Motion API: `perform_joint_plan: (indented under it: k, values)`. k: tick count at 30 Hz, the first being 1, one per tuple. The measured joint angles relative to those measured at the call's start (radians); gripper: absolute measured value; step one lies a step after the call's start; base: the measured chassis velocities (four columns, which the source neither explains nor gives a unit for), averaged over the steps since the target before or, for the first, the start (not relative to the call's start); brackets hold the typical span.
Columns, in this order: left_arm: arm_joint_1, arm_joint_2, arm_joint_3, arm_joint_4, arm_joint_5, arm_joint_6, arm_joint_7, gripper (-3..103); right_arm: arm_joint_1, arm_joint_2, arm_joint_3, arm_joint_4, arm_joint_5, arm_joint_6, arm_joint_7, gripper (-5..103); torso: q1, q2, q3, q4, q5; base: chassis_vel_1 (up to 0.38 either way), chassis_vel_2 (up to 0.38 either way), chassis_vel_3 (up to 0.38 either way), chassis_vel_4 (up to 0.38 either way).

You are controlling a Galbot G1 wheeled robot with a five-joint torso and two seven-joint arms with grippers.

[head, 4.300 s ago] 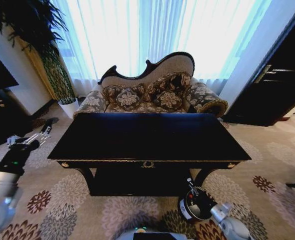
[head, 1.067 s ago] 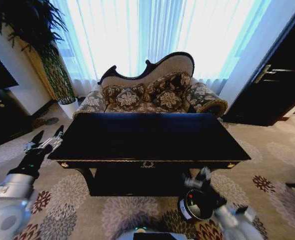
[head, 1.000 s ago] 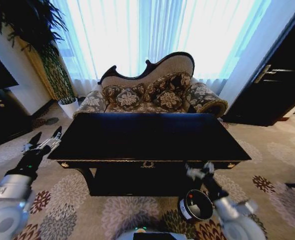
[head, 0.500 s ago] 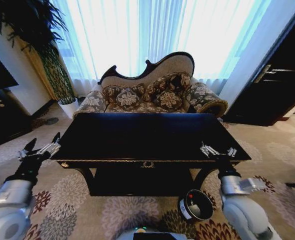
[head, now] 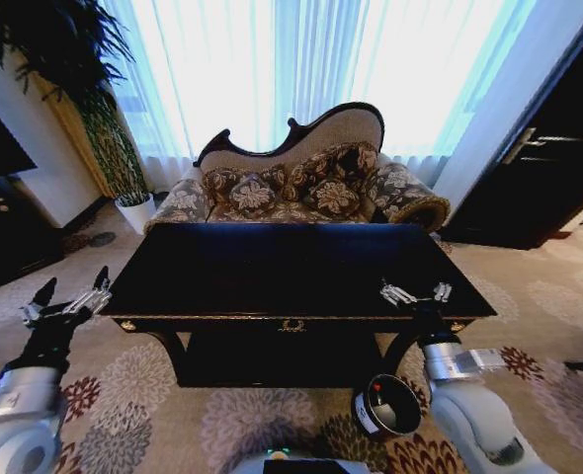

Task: Move to the front of the table and place the trash on the table into the trash bin.

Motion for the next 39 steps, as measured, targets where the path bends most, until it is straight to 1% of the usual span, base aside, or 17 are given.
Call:
perform_joint_plan:
  k: [2,3,4,6,8,9,10,12,15,20,27,34,39]
  values:
    - [-0.009,0.023,-0.016,0.030,-0.045,-0.012,0.034,100,-0.008,-0.010,0.008,-0.004,0.005,0.016,-0.028,100,0.000,0.000,0.000,-0.0001,0.0000,0.000,0.000,0.000,0.000]
    - [-0.009,0.023,-0.016,0.030,-0.045,-0.012,0.034,100,-0.008,-0.010,0.008,-0.004,0.005,0.016,-0.028,100,0.000,0.000,0.000,-0.0001,0.0000,0.000,0.000,0.000,0.000]
    - [-0.017,0.040,-0.030,0.047,-0.076,-0.012,0.045,100,-0.012,-0.015,0.010,-0.005,0.012,0.026,-0.041,100,0.000,0.000,0.000,0.0000,0.0000,0.000,0.000,0.000,0.000]
    - [-0.027,0.069,-0.050,0.069,-0.105,-0.010,0.063,100,-0.025,-0.023,0.011,-0.002,0.029,0.038,-0.050,100,0.000,0.000,0.000,0.0000,0.0000,0.000,0.000,0.000,0.000]
    - [-0.029,0.088,-0.061,0.084,-0.101,-0.019,0.089,100,-0.037,-0.028,0.010,0.001,0.036,0.048,-0.052,100,0.000,0.000,0.000,-0.0001,-0.0001,0.000,0.000,0.000,0.000]
    - [-0.029,0.088,-0.061,0.084,-0.101,-0.019,0.089,100,-0.037,-0.028,0.010,0.001,0.036,0.048,-0.052,100,0.000,0.000,0.000,-0.0001,-0.0001,0.000,0.000,0.000,0.000]
    - [-0.029,0.095,-0.063,0.094,-0.088,-0.034,0.113,100,-0.043,-0.029,0.007,0.001,0.033,0.054,-0.052,100,0.000,0.000,0.000,0.0000,0.0001,0.000,0.000,0.000,0.000]
    - [-0.028,0.092,-0.062,0.100,-0.081,-0.042,0.137,100,-0.053,-0.026,0.001,0.001,0.021,0.061,-0.049,100,0.000,0.000,0.000,-0.0001,0.0001,0.000,0.000,0.000,0.000]
    - [-0.027,0.081,-0.056,0.101,-0.080,-0.036,0.140,100,-0.058,-0.022,-0.007,0.001,0.018,0.063,-0.048,100,0.000,0.000,0.000,-0.0001,0.0001,0.000,0.000,0.000,0.000]
    - [-0.024,0.063,-0.046,0.101,-0.048,-0.029,0.155,100,-0.062,-0.010,-0.019,0.007,0.022,0.067,-0.049,100,0.000,0.000,0.000,0.0000,0.0001,0.000,0.000,0.000,0.000]
    - [-0.032,0.059,-0.033,0.101,-0.025,-0.012,0.181,100,-0.079,0.002,-0.017,0.017,0.037,0.087,-0.074,100,0.000,0.000,0.000,-0.0001,0.0001,0.026,-0.032,-0.031,0.028]
    - [-0.035,0.064,-0.044,0.103,-0.025,-0.005,0.203,100,-0.072,0.003,-0.022,0.011,0.039,0.092,-0.086,100,0.000,0.000,0.000,0.0001,0.0000,0.143,-0.154,-0.156,0.146]
    - [-0.038,0.067,-0.045,0.103,-0.024,-0.003,0.215,100,-0.066,0.008,-0.032,0.004,0.039,0.093,-0.091,100,0.000,0.000,0.000,0.0000,0.0004,0.253,-0.246,-0.257,0.266]
